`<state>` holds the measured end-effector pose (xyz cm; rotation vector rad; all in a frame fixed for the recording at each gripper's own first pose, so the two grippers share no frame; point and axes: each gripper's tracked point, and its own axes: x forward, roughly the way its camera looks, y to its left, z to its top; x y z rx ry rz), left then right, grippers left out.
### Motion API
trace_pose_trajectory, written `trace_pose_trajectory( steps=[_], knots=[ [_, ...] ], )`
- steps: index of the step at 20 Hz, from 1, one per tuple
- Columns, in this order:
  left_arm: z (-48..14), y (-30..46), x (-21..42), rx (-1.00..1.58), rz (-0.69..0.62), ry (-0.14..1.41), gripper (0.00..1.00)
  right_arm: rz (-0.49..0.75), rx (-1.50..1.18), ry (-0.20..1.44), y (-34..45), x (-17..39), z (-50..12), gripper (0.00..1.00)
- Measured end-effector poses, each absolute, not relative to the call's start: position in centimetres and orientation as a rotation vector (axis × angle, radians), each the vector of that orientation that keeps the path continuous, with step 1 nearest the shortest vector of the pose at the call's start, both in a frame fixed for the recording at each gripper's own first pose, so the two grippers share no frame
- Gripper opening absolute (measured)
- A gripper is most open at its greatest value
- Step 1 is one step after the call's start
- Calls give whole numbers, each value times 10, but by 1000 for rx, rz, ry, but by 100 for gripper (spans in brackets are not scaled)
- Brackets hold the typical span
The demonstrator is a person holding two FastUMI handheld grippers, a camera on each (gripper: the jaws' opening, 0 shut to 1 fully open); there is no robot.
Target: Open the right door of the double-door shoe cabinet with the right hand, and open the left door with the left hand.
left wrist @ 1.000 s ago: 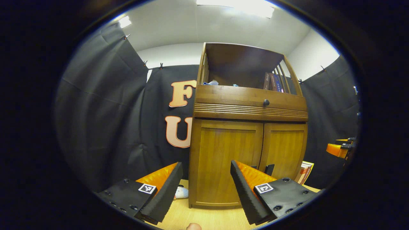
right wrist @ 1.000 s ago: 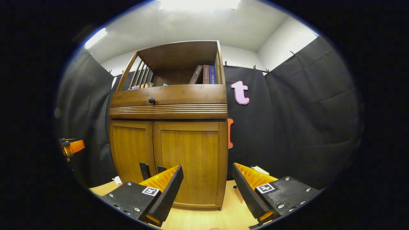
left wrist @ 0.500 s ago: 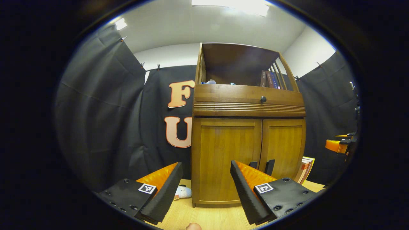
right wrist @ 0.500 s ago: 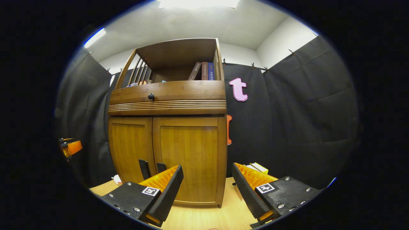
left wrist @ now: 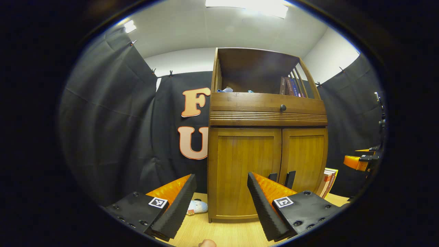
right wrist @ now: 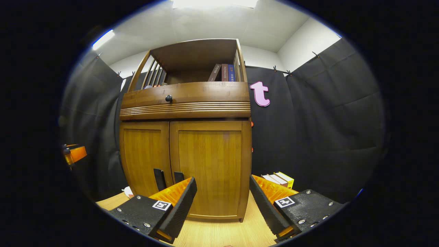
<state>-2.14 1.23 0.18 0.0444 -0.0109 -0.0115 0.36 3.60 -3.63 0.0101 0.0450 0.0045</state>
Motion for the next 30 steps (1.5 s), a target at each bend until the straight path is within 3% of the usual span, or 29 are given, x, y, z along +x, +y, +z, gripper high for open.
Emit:
trace_pose_trajectory(
  steps=[5,6,7,10,11,13,14,18,19,20,22,23,24,26,30],
  knots=[
    [-4,4,-21,39,-36,2,99,75,28,69,84,27,-71,94],
    [-5,2,-20,36,-45,5,99,93,33,69,96,33,-76,100],
    [-7,1,-19,32,-49,10,99,106,38,70,106,41,-85,94],
    [-15,2,-19,36,-42,22,96,128,43,91,129,62,-109,94],
    [-17,3,-19,47,-37,26,99,131,39,101,136,72,-119,100],
    [-21,4,-19,54,-33,28,99,123,37,130,144,90,-138,94],
    [-24,4,-18,51,-34,28,98,129,45,145,149,98,-145,100],
    [-31,13,-17,51,-23,34,97,166,83,174,169,129,-171,89],
    [-32,16,-16,53,-16,34,98,171,94,177,173,136,-176,93],
    [-32,20,-16,54,-10,34,99,168,105,180,176,143,-180,82],
    [-33,28,-14,51,7,32,99,144,111,185,176,158,-184,75],
    [-33,32,-13,52,17,33,99,136,113,183,176,164,-186,79],
    [-35,37,-13,52,28,35,99,132,112,187,178,170,-189,68],
    [-39,44,-12,49,41,39,99,120,110,206,177,176,-198,65],
    [-41,52,-13,34,58,42,99,116,101,210,179,176,-201,36]
  ],
)
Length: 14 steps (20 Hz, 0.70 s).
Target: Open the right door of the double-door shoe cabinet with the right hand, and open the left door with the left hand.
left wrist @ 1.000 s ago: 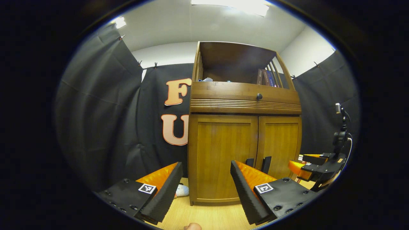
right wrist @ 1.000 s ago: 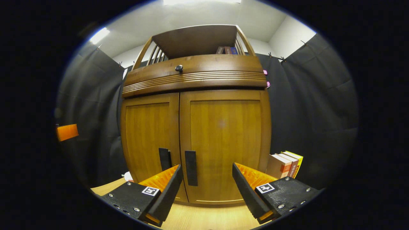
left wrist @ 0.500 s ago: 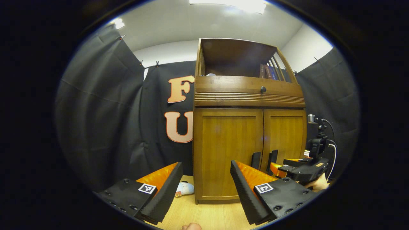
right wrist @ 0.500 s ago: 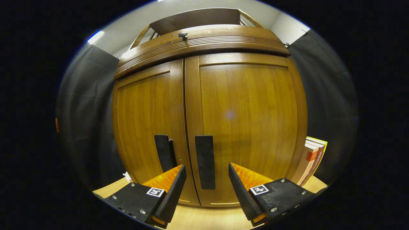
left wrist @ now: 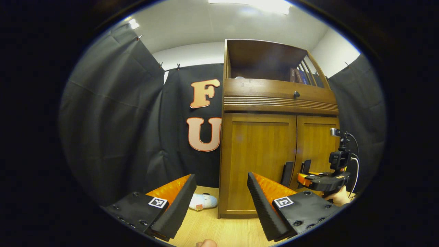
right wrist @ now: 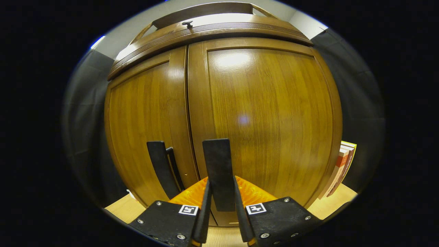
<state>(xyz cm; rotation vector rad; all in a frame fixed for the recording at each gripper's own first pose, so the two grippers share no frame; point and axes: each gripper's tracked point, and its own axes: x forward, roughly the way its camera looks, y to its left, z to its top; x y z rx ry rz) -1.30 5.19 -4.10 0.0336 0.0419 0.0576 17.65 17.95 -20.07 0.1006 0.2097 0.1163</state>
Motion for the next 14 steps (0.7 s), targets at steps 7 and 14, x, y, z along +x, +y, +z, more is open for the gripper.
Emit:
trace_pose_trajectory(
  steps=[7,14],
  knots=[
    [-44,52,-16,28,56,50,99,146,79,212,171,136,-196,28],
    [-44,44,-35,29,44,46,99,162,65,193,143,74,-187,23]
  ],
)
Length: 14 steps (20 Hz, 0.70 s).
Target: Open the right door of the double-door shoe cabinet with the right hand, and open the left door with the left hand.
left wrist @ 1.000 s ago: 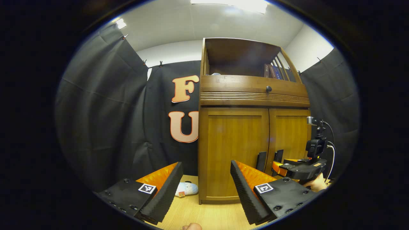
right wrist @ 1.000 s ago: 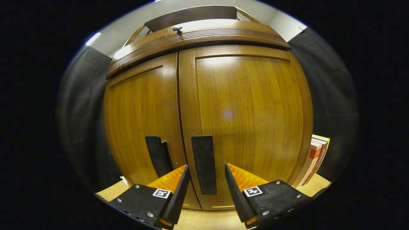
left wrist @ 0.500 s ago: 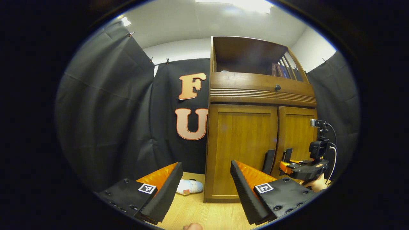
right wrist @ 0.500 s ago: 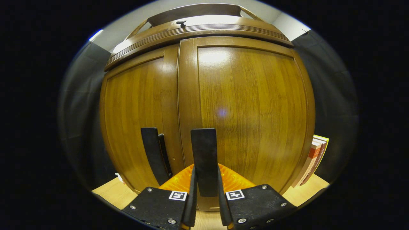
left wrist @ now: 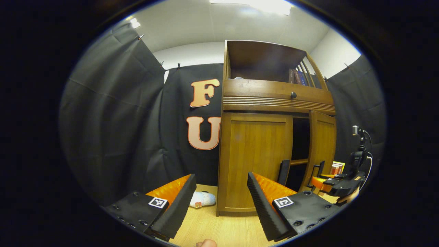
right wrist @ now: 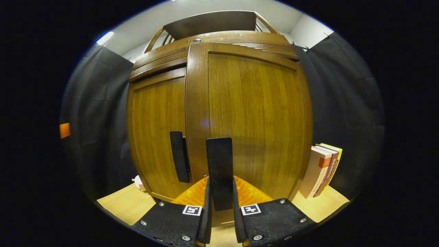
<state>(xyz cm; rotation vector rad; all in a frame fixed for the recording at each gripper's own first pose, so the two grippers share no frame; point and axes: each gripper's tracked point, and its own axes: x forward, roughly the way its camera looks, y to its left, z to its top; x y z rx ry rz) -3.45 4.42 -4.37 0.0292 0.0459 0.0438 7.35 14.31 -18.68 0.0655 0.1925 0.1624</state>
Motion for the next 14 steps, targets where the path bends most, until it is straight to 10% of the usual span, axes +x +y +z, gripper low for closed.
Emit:
trace_pose_trajectory(
  steps=[14],
  knots=[
    [-32,18,-53,11,5,40,96,92,46,180,60,-6,-168,14]
  ],
)
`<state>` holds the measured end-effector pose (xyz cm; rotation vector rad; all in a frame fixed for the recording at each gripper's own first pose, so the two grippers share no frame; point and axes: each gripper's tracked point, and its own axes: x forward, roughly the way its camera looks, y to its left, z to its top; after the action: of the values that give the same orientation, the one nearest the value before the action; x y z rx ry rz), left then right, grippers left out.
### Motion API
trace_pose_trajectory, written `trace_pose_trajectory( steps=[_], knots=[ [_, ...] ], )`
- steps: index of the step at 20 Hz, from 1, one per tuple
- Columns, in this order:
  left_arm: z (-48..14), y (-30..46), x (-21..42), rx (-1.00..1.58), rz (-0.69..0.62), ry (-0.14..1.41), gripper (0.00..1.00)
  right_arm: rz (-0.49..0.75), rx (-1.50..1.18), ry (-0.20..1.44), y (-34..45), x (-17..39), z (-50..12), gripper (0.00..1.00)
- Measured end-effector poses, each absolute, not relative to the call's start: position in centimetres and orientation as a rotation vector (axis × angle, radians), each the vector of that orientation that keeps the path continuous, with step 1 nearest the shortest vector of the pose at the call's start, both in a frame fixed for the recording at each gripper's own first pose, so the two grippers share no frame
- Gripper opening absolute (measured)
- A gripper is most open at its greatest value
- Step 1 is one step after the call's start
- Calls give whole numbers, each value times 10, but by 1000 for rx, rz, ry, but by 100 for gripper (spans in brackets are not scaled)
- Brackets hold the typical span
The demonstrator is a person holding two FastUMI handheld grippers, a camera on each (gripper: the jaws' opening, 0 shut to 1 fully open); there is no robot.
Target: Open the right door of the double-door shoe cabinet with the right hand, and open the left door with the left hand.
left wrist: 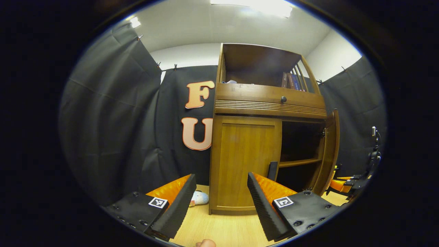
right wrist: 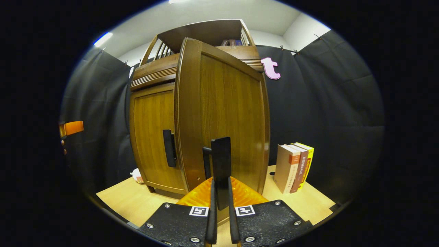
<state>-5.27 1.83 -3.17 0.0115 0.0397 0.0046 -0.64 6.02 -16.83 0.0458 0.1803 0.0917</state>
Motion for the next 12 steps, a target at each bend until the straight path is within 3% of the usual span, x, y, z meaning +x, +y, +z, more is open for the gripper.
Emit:
trace_pose_trajectory(
  steps=[1,2,3,7,12],
  knots=[
    [-32,15,-53,14,1,41,96,81,43,178,54,-10,-168,13],
    [-32,10,-54,16,-7,44,96,71,42,179,48,-13,-167,5],
    [-33,5,-54,18,-16,47,94,63,38,178,41,-16,-166,10],
    [-34,-11,-53,3,-41,55,94,42,30,177,23,-26,-165,10],
    [-35,-25,-50,15,-41,61,99,-18,-1,166,-13,-33,-163,4]
  ],
)
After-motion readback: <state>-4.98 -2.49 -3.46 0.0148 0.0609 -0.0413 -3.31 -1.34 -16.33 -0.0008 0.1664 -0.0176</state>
